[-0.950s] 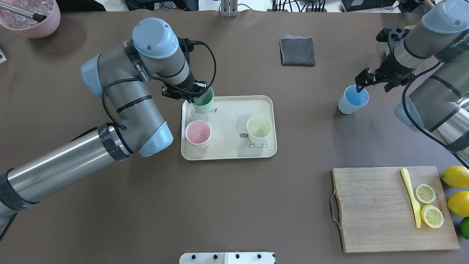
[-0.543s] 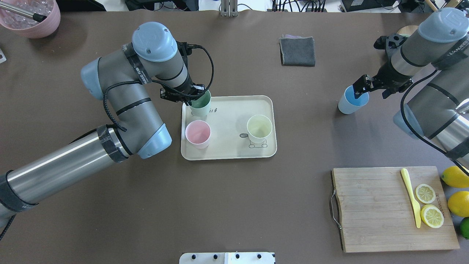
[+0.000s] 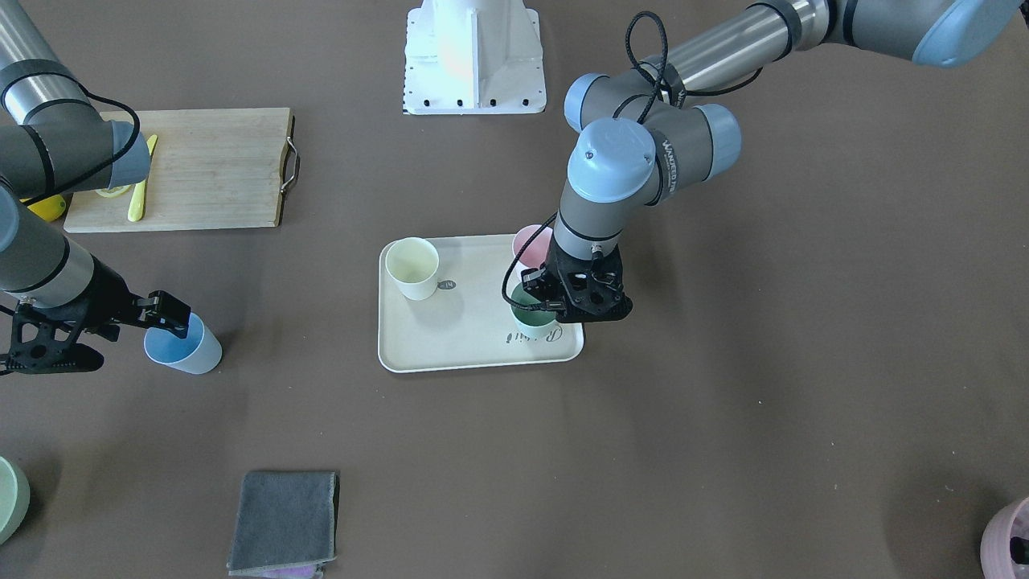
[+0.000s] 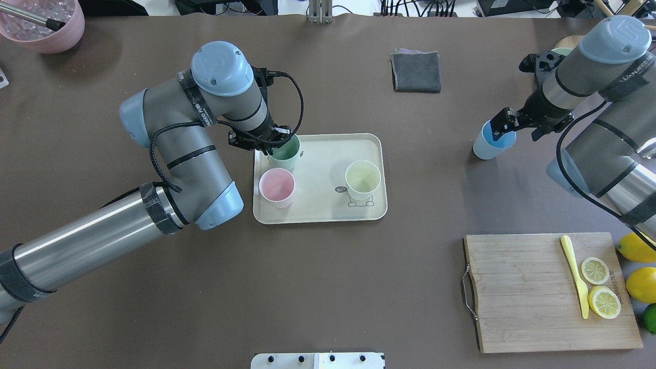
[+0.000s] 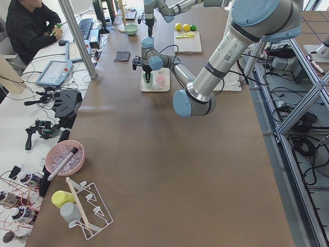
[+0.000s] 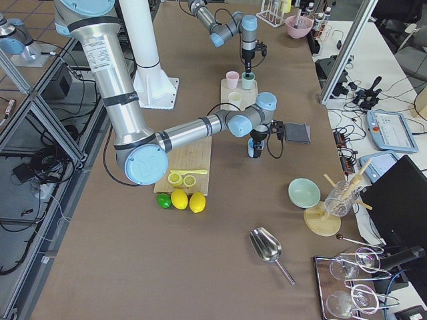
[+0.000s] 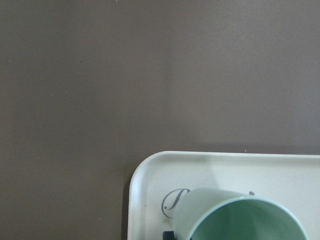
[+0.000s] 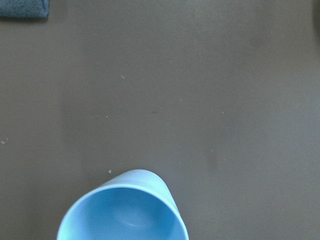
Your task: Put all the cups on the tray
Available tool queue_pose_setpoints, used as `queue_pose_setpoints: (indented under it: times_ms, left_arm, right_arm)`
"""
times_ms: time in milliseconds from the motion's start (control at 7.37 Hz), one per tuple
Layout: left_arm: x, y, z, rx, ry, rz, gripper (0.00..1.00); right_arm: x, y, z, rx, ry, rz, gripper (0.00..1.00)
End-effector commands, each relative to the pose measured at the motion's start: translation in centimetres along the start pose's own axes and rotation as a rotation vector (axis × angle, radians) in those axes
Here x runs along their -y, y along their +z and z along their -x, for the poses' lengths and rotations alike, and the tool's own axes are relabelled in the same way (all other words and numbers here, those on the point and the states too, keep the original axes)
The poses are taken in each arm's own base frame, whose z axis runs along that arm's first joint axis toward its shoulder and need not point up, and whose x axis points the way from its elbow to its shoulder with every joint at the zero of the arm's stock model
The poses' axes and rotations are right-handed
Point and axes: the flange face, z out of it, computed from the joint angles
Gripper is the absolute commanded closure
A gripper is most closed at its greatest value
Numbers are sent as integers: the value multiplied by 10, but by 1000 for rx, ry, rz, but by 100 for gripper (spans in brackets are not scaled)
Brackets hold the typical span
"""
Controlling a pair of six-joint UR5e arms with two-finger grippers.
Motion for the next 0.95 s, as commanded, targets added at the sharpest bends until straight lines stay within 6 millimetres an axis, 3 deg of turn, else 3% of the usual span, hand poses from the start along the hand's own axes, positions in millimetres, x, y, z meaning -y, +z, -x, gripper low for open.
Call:
queue_pose_setpoints:
  times_ms: [0,136,271,407,543,814]
  left_arm:
    - [-2,0,-2,-7,9,0,20]
    - [-2,-1,-2,-8,11,-1,9]
    - [-3,-4,-4,-14,14,-5,7]
    - [-3,-5,-5,-17,17,-6,3]
    - [-3,-7,-5,-18,18,-8,3]
    - [-4,-11,0,-23,17,-12,3]
  right_arm:
    - [-3,10,2,-16,-5,6,0]
    - [-4,11,3,-15,-11,2,0]
    - [-3,13,1,-23,-13,-5,25]
    - [-4,14,4,-27,-22,-7,91]
    - [-5,18,8,-42,-35,-18,100]
    - [-4,6,23,-16,-48,-30,100]
